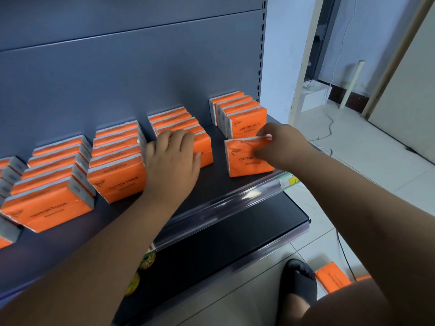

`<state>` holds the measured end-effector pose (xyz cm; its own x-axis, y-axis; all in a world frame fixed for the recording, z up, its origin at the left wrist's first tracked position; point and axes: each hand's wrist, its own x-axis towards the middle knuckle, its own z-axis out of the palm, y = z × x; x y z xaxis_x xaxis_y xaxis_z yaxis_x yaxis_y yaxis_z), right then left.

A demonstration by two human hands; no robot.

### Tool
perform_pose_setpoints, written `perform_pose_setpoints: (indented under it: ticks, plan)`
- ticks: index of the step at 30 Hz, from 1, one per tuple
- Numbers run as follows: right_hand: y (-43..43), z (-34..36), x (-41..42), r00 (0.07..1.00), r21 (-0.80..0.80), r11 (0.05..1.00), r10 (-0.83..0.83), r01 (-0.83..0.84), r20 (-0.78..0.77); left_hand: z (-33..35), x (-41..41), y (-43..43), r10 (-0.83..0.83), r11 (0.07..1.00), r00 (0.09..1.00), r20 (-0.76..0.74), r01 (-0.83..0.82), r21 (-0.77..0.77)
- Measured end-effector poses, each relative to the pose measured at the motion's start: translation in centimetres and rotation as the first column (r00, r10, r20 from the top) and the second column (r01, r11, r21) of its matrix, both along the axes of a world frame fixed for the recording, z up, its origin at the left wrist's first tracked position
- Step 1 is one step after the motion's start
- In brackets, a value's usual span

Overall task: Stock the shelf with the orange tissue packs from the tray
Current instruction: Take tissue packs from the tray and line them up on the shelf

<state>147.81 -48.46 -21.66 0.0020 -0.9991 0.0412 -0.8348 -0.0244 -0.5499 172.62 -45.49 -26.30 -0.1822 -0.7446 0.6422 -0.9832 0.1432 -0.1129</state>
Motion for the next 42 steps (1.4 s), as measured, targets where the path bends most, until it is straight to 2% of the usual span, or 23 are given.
perform_pose_setpoints:
  ticks: [3,6,10,12,14,18,22,25,30,36,42]
  plan:
    - [0.1,0.1,-0.2,1.000,-0.006,1.000,0.004,-0.004,-0.004,0.3,-1.6,0.9,-0.193,0.981,0.980,-0.051,0.192,-0.022]
    - [0.1,0.2,-0.2,1.000,-0.017,1.000,0.002,-0.002,0.002,0.0,-4.5,2.1,-0.288,0.932,0.887,-0.361,0.346,0.107]
    - [0.2,0.1,0.0,1.000,-0.038,0.999,-0.014,0.015,0.017,-0.8,-7.6,2.7,-0.128,0.867,0.675,-0.727,0.432,0.248]
    - [0.3,0.1,0.0,0.998,-0.064,0.998,-0.026,0.029,0.049,-0.8,-8.6,2.5,-0.011,0.846,0.516,-0.857,0.462,0.267]
    - [0.2,0.0,0.1,0.994,-0.080,0.995,-0.059,0.066,0.090,-0.6,-9.2,2.1,0.081,0.828,0.393,-0.916,0.485,0.281]
    - [-0.3,-0.3,0.3,0.962,-0.082,0.971,-0.208,0.225,0.177,-0.1,-10.0,1.3,0.154,0.801,0.292,-0.944,0.522,0.293]
    - [-0.6,-0.4,0.4,0.868,-0.058,0.934,-0.302,0.352,0.395,0.0,-10.4,0.8,0.164,0.775,0.272,-0.948,0.559,0.294]
    - [-0.8,-0.4,0.5,0.811,-0.025,0.933,-0.299,0.359,0.502,0.1,-10.6,0.4,0.176,0.749,0.225,-0.958,0.602,0.279]
    - [-0.4,-0.3,0.7,0.829,-0.038,0.962,-0.213,0.271,0.518,0.6,-10.9,-0.3,0.139,0.719,0.160,-0.977,0.662,0.211]
    - [-0.8,-0.6,0.6,0.841,-0.038,0.970,-0.190,0.242,0.506,0.7,-10.1,-1.7,0.193,0.701,0.195,-0.962,0.659,0.274]
    - [-1.7,-1.4,0.6,0.807,-0.036,0.973,-0.170,0.230,0.565,0.5,-10.1,-2.0,0.214,0.684,0.195,-0.957,0.670,0.289]
